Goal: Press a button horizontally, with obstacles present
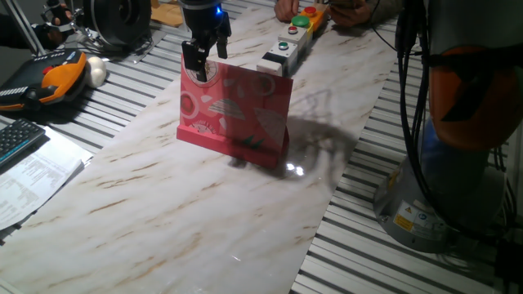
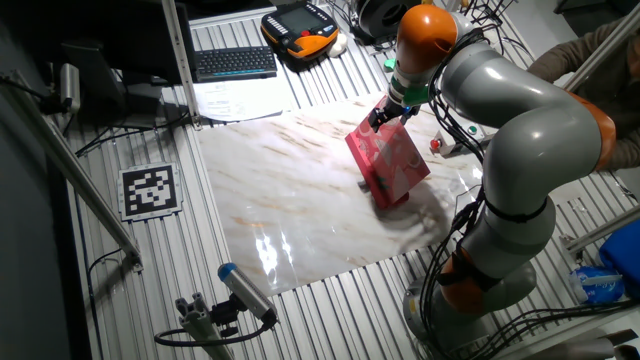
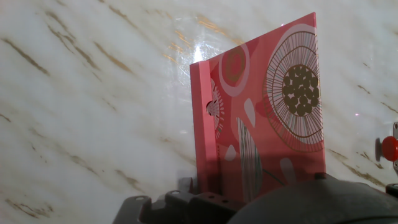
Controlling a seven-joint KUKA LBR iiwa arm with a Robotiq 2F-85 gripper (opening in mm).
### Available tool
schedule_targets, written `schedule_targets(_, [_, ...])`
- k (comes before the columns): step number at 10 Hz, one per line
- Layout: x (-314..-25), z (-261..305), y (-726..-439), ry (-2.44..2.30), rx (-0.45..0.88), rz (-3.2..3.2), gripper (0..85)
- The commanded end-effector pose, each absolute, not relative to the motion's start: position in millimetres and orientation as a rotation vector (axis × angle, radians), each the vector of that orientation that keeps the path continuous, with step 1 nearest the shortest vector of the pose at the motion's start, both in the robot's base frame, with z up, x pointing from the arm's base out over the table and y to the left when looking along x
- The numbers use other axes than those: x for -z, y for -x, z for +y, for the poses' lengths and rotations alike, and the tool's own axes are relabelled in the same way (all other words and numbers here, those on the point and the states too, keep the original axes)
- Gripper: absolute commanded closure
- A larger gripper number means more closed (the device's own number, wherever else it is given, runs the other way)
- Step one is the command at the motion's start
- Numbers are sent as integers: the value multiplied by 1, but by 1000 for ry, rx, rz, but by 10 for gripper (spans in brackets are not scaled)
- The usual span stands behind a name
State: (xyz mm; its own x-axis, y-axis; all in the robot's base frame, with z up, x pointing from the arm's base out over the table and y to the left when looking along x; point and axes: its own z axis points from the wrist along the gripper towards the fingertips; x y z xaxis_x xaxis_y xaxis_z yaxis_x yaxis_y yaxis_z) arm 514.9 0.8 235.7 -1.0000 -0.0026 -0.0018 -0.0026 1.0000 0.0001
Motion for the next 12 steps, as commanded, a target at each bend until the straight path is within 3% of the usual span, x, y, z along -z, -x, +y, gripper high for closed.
schedule_targets(1, [-236,1,-515,180,218,3207,850])
schedule_targets(12, [-236,1,-515,273,209,3211,850])
